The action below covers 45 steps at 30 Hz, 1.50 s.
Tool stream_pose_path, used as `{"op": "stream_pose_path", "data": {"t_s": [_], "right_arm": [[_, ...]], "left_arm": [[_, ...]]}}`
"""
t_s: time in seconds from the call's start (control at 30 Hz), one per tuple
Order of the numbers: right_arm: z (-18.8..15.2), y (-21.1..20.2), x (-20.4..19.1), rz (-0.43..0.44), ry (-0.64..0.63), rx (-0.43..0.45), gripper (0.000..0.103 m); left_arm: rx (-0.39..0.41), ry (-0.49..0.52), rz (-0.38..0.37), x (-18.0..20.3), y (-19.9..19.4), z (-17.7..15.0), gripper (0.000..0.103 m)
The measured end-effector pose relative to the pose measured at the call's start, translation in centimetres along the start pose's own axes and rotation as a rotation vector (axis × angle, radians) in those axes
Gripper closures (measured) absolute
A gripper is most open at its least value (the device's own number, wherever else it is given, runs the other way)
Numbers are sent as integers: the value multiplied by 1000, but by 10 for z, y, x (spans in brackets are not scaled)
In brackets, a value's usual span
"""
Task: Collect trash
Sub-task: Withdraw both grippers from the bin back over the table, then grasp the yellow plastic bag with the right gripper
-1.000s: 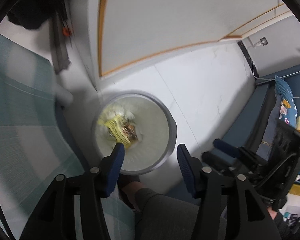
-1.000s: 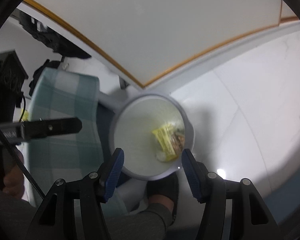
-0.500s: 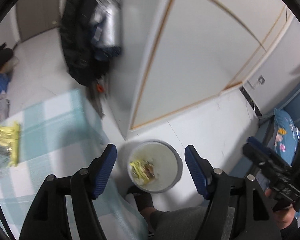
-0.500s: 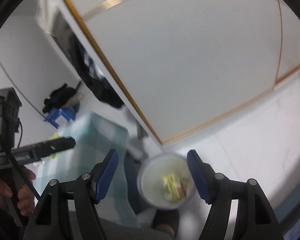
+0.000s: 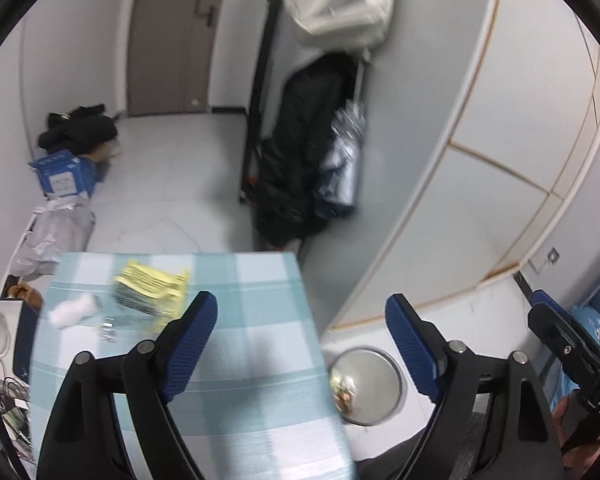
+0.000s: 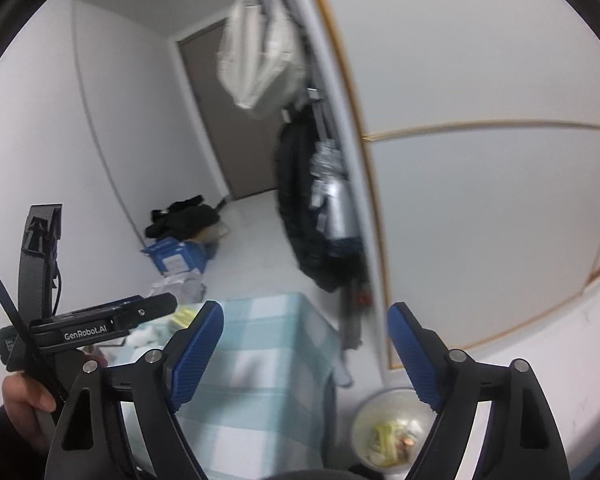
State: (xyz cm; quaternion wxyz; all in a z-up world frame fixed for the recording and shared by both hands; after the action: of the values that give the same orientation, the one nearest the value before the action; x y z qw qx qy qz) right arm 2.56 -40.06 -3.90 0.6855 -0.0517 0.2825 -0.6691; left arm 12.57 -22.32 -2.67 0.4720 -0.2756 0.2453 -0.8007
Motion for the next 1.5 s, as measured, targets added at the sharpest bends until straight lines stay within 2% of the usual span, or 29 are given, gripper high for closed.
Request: {"op": "stream_pose_path", "data": {"t_s": [0.2, 0.33, 0.5, 0.73, 0.9, 1.03, 1.3, 1.37, 1.43, 1.5], "right_arm": [[4, 10, -60, 77, -54, 7, 9], [4, 17, -95, 110, -95, 11, 5], [-4, 39, -136, 133, -166, 15, 0], [-39, 86, -174, 142, -244, -81, 0], [-53, 110, -187, 155, -265, -121, 0], [-62, 140, -193, 175, -257, -184, 0], [-73, 214, -200, 193, -243, -315, 0], [-86, 247, -198, 186, -249, -406, 0], [-102, 277, -192, 141, -283, -499, 4], [-113, 295, -189, 131, -298, -539, 10]], "left_arm": [[82, -63, 58, -41, -26, 9, 7], [129, -103, 73, -73, -40, 10, 5], [185, -144, 132, -119, -47, 5, 5], [172, -255, 215, -181, -32, -6, 5], [154, -261, 282, -208, -24, -15, 5], [109, -317, 244, -224, -18, -20, 5], [64, -367, 263, -253, -13, -28, 5], [51, -377, 265, -258, -10, -29, 5], [34, -389, 256, -261, -7, -30, 5], [27, -406, 242, -263, -5, -30, 5]]}}
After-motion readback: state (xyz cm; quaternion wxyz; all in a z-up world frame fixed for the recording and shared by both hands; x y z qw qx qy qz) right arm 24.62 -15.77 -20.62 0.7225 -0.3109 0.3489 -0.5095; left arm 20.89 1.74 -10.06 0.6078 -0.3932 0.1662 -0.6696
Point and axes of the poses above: each gripper's, at about its wrist camera, not at the fingertips, and y roughly the way its jaws point, x to its right, z to its top, the point moved 9 cm from there along y, roughly the way its jaws point, and after that the axes turned 5 degrees about z, right-handed, at the moved point
